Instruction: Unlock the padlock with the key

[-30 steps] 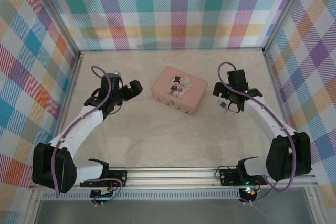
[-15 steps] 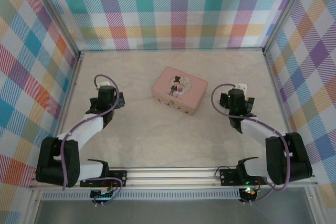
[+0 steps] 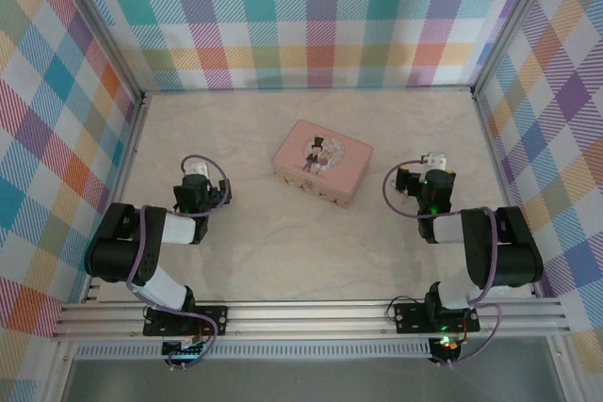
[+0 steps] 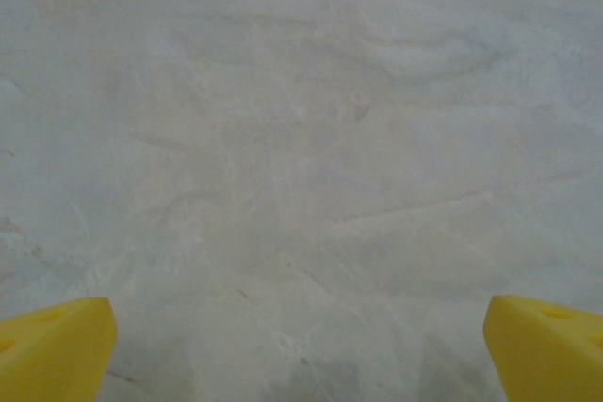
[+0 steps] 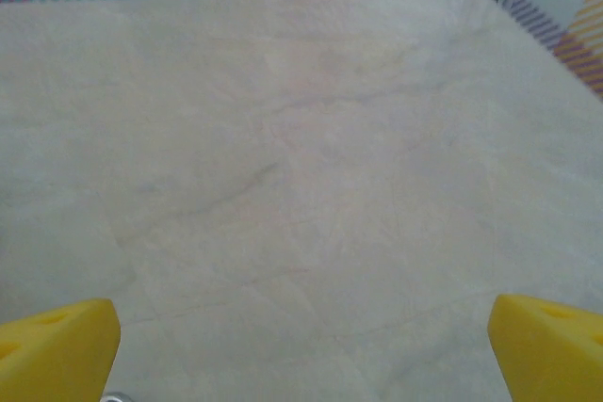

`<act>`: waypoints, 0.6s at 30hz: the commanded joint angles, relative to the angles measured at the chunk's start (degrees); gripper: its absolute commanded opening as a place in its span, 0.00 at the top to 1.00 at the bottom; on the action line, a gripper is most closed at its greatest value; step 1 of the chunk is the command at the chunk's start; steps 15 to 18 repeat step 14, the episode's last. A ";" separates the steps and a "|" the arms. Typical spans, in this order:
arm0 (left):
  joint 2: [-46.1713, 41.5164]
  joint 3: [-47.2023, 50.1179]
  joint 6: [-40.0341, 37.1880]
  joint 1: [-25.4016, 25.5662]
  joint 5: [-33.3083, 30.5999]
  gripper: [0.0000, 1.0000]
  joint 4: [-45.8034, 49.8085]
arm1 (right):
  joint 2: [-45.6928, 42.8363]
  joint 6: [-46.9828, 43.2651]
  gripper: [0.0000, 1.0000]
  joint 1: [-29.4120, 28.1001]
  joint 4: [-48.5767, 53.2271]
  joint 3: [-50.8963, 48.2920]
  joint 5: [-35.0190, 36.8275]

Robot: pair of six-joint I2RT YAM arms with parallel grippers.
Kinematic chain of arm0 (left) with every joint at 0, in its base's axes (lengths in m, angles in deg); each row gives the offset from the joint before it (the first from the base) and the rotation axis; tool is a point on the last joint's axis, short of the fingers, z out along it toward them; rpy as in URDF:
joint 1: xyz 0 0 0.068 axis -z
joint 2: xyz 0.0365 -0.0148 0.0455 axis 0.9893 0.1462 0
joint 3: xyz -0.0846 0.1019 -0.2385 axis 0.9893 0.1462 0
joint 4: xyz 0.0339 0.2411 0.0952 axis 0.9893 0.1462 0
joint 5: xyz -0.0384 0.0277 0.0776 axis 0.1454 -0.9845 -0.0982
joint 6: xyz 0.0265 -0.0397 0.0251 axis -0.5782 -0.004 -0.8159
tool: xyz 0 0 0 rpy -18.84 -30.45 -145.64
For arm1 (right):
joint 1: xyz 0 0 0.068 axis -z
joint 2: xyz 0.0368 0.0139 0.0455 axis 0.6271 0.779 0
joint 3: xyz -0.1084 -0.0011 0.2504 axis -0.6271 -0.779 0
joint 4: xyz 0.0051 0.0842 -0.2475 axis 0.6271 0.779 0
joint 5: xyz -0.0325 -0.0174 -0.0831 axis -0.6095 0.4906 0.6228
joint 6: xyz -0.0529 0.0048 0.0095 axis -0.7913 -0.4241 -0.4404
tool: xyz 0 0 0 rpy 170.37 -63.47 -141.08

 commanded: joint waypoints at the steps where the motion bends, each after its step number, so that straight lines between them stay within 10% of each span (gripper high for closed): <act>1: -0.97 -0.91 -1.07 -0.29 0.75 0.00 -5.44 | -0.21 1.05 0.00 0.73 -1.52 1.24 -4.96; 18: -1.07 -0.79 -1.11 0.08 0.28 0.00 -5.64 | 0.12 1.01 0.00 0.80 -0.24 2.13 -5.95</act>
